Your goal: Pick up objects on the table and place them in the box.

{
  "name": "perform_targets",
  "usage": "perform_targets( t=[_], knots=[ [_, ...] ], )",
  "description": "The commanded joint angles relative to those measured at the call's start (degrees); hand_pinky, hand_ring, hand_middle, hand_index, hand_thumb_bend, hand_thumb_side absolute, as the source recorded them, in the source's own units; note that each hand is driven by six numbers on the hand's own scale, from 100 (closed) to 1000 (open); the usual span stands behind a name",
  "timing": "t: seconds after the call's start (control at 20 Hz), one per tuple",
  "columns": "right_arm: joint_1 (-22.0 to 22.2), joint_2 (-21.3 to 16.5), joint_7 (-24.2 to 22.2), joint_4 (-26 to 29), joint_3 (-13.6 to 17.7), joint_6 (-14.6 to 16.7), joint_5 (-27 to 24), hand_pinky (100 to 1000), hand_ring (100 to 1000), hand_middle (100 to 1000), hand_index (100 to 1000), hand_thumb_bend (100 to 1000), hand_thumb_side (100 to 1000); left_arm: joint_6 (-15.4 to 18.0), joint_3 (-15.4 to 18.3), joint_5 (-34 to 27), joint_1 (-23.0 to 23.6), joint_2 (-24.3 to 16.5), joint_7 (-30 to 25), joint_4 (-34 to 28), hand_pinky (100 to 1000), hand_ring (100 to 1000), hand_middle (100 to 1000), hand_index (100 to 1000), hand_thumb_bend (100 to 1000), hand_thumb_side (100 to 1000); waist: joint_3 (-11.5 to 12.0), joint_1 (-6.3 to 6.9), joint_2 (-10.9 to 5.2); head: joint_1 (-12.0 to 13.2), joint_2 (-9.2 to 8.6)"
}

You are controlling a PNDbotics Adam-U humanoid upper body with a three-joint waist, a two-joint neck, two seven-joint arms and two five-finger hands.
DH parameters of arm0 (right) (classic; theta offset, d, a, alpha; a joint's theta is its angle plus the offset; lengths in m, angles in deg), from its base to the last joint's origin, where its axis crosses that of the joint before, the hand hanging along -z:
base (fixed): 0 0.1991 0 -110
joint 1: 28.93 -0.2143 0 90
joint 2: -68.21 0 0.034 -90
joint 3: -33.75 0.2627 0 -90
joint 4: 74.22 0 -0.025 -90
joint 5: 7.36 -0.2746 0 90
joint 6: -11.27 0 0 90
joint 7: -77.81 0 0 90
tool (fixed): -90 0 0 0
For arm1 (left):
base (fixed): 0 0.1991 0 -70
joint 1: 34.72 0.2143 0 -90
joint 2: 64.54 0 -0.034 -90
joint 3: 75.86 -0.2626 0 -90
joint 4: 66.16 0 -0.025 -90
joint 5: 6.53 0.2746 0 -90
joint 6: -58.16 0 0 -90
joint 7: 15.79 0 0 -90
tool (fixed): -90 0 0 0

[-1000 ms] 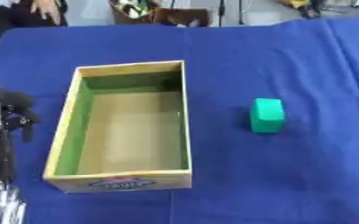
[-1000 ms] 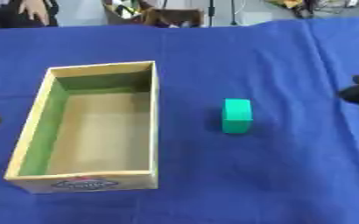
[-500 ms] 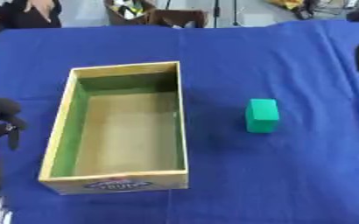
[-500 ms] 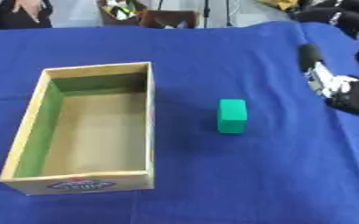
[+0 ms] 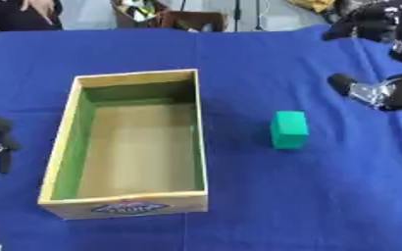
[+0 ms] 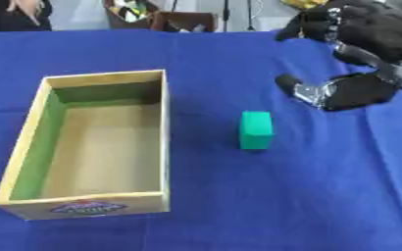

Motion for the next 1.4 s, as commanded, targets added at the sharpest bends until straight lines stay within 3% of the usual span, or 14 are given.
perform_targets(
  t=[0.05, 0.1, 0.25, 0.4, 0.8, 1.1, 1.4],
  knots=[
    [-2.72, -1.36, -7.15, -3.47, -0.49, 0.19, -1.28, 861, 885, 793, 920, 517, 962, 0.01, -0.39, -0.13, -0.11, -1.2, -0.28, -1.2, 100, 352, 477, 468, 100, 896, 0.02, -0.1, -1.49, -0.35, 0.07],
    [-3.26, -1.04, -9.36, -4.16, -0.74, 0.08, -1.41, 869, 895, 800, 933, 595, 862, -0.01, -0.41, -0.13, -0.12, -1.2, -0.32, -1.2, 100, 352, 478, 468, 100, 897, 0.02, -0.13, -1.51, -0.47, 0.08],
    [-4.29, -0.13, -14.81, -5.42, -0.99, -0.51, -1.35, 879, 899, 805, 953, 667, 818, -0.1, -0.41, -0.11, -0.06, -1.19, -0.46, -1.2, 100, 352, 478, 469, 100, 897, -0.02, -0.12, -1.58, -0.6, 0.3],
    [-4.34, 0.26, -15.81, -6.04, -1.79, -0.54, -0.37, 880, 900, 809, 967, 686, 805, -0.14, -0.39, -0.1, -0.04, -1.21, -0.5, -1.2, 100, 352, 478, 469, 100, 896, -0.09, -0.13, -1.65, -0.7, 0.48],
    [-3.8, 1.53, -15.94, -7.42, -3.84, -0.48, 0.65, 872, 890, 780, 970, 623, 805, -0.24, -0.4, -0.08, -0.01, -1.24, -0.68, -1.2, 100, 352, 478, 469, 100, 889, -0.37, -0.22, -1.78, -0.67, 0.98],
    [-2.91, 4.79, -15.94, -7.01, -3.67, -2.93, 3.1, 865, 884, 768, 966, 598, 808, -0.4, -0.35, 0.0, -0.01, -1.12, -0.66, -1.2, 100, 352, 479, 469, 100, 894, -0.72, -0.3, -1.71, -0.29, 1.02],
    [-2.45, 6.96, -15.94, -7.19, -4.32, -3.35, 5.88, 863, 885, 773, 965, 583, 802, -0.44, -0.33, -0.01, -0.06, -1.05, -0.63, -1.2, 100, 353, 479, 468, 100, 894, -0.74, -0.34, -1.65, -0.34, 0.26]
  ],
)
